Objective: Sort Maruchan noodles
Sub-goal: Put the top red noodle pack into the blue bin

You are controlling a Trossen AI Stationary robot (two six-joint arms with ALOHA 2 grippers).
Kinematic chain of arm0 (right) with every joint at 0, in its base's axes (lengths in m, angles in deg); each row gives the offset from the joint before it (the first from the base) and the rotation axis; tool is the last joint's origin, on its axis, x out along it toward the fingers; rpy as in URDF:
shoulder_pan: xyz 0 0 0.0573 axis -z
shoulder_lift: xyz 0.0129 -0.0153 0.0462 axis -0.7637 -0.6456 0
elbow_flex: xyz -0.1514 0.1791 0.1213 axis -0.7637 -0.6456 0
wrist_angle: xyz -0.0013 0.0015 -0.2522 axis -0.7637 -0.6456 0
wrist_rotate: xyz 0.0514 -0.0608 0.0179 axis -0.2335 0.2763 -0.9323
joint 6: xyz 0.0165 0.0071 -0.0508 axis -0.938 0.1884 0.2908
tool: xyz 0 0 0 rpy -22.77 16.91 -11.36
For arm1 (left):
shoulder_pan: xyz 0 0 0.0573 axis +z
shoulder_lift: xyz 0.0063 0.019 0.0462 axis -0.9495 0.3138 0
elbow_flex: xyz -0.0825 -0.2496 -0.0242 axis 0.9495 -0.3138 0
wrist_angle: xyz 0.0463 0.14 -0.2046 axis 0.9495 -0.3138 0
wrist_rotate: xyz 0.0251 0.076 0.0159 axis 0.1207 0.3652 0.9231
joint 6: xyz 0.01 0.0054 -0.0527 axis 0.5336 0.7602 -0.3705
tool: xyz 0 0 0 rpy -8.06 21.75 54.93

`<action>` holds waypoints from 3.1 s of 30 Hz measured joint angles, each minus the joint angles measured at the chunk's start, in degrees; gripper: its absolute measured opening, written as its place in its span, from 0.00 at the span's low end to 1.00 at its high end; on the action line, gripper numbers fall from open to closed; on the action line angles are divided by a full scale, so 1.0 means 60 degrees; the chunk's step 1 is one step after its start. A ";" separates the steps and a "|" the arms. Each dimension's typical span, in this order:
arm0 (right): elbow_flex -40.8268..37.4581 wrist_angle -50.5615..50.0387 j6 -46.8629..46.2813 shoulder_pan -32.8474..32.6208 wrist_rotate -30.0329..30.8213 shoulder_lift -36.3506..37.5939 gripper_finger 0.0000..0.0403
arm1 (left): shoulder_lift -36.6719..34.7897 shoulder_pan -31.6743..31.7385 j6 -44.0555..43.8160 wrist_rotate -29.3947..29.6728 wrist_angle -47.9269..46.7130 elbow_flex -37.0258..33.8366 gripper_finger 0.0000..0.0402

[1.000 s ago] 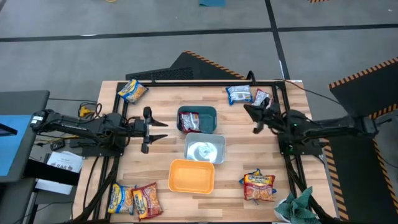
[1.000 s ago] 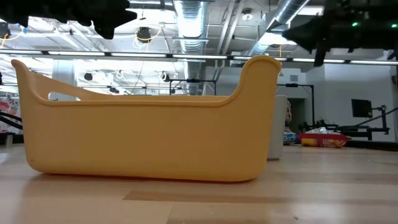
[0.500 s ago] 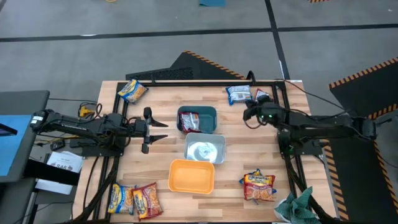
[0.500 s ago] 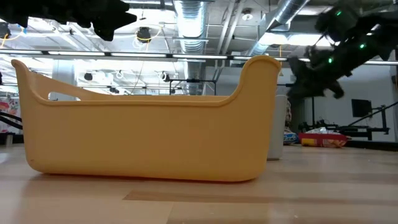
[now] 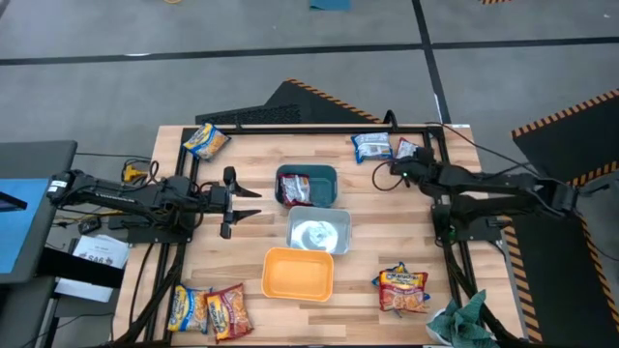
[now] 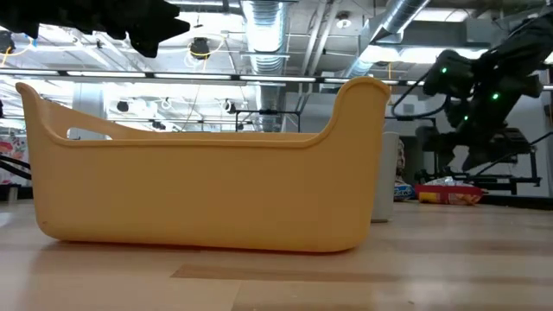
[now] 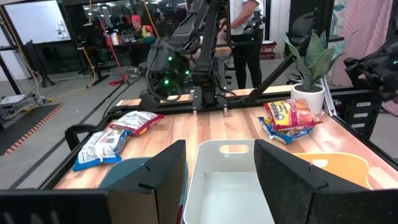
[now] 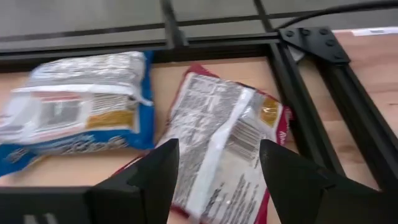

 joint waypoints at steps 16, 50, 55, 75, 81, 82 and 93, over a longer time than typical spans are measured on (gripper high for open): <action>0.0022 0.1960 -0.0427 0.0805 0.0144 -0.2713 0.60 | 0.0000 0.0000 0.0015 0.0000 -0.0047 0.0000 0.45; -0.0015 0.5569 0.4329 -0.2948 -0.0183 0.1402 0.02 | 0.0000 0.0000 0.0026 0.0004 -0.0036 0.0000 0.45; 0.0000 0.8356 0.5434 -0.4304 -0.0477 0.0028 0.02 | 0.0000 0.0000 0.0026 0.0007 -0.0029 0.0000 0.45; 0.3273 1.0033 0.9723 -0.4441 -0.4151 -0.5515 0.02 | 0.0000 0.0000 0.0033 0.0008 -0.0036 0.0000 0.45; 0.3289 0.9859 0.9868 -0.4007 -0.4447 -0.5644 0.02 | 0.0000 -0.0002 0.0036 0.0011 -0.0047 0.0000 0.45; 0.3289 0.9778 0.9865 -0.3937 -0.4577 -0.5644 0.02 | 0.0000 -0.0001 0.0036 0.0011 -0.0047 0.0000 0.45; 0.3286 0.9347 0.9345 -0.3772 -0.4937 -0.5644 0.15 | 0.0000 -0.0004 0.0127 0.0456 -0.0059 0.0000 0.45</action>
